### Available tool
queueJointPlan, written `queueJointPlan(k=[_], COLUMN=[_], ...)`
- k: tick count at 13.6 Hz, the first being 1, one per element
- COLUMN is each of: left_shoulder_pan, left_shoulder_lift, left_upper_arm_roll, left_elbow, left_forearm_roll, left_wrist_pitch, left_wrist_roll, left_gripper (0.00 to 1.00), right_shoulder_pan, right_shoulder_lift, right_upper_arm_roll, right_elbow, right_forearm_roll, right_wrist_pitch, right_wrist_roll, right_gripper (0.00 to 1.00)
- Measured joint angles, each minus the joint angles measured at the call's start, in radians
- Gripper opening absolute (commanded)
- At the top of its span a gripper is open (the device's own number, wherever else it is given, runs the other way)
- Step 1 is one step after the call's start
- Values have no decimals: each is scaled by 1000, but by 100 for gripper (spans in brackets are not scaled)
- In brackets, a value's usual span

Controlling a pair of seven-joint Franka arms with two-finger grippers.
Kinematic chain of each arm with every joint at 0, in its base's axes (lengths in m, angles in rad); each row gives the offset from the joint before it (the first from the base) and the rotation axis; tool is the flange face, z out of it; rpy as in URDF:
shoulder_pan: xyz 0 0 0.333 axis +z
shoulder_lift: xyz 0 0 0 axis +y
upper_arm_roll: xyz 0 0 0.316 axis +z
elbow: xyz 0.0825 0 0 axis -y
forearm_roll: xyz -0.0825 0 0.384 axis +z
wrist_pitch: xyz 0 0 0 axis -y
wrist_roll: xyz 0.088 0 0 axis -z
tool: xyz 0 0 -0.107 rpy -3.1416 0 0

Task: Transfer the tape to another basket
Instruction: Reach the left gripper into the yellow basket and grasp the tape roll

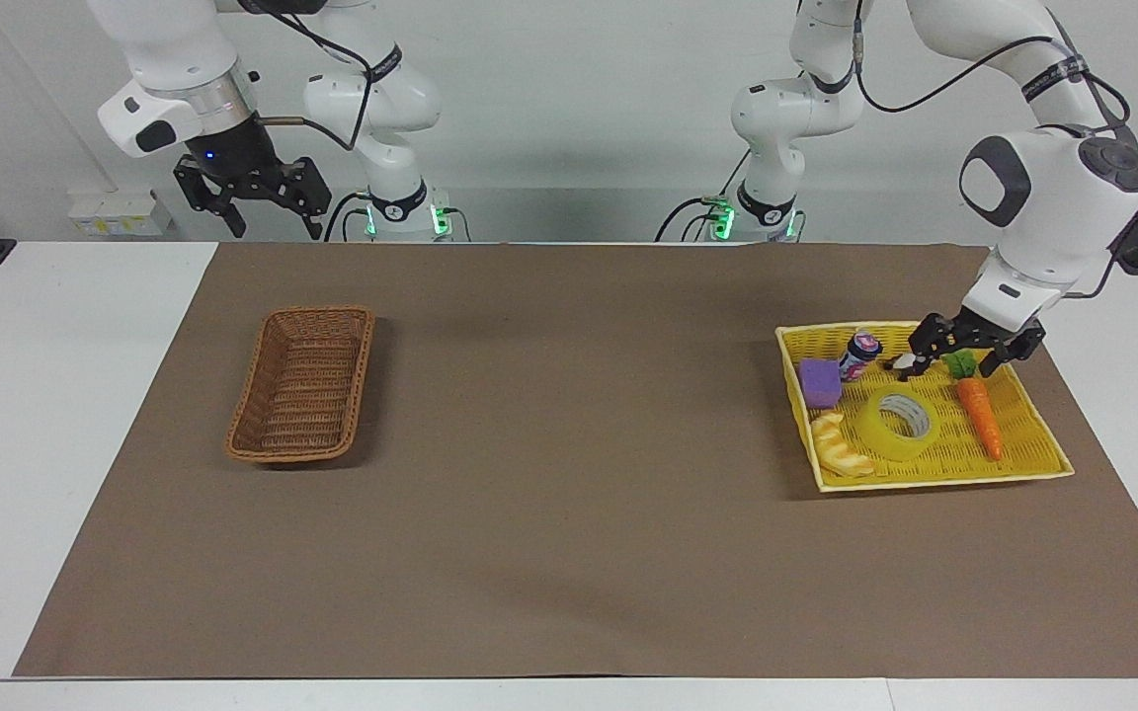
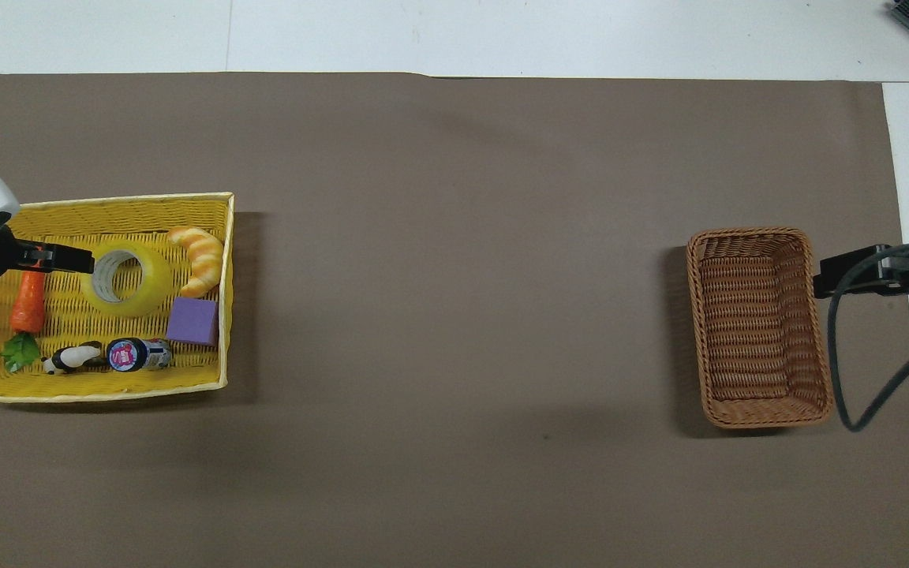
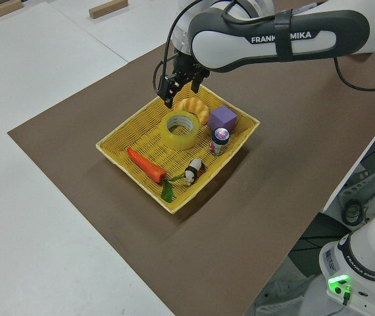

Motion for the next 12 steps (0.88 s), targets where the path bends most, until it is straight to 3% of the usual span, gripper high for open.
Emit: queueJointPlan(k=[8, 12], left_shoulder_pan=[37, 53], left_shoulder_lift=[124, 149], left_upper_arm_roll=[3, 3], left_elbow=[-48, -87], left_forearm_roll=[0, -1], left_wrist_pitch=[162, 224], left_wrist_roll=[0, 0], left_gripper=[100, 93], right_shoulder_pan=[0, 5], right_shoulder_lift=[0, 0], right_upper_arm_roll=[1, 1], right_elbow=[0, -2], right_forearm_roll=[0, 0], right_wrist_pitch=[0, 0], right_wrist_roll=[0, 0], right_gripper=[100, 100])
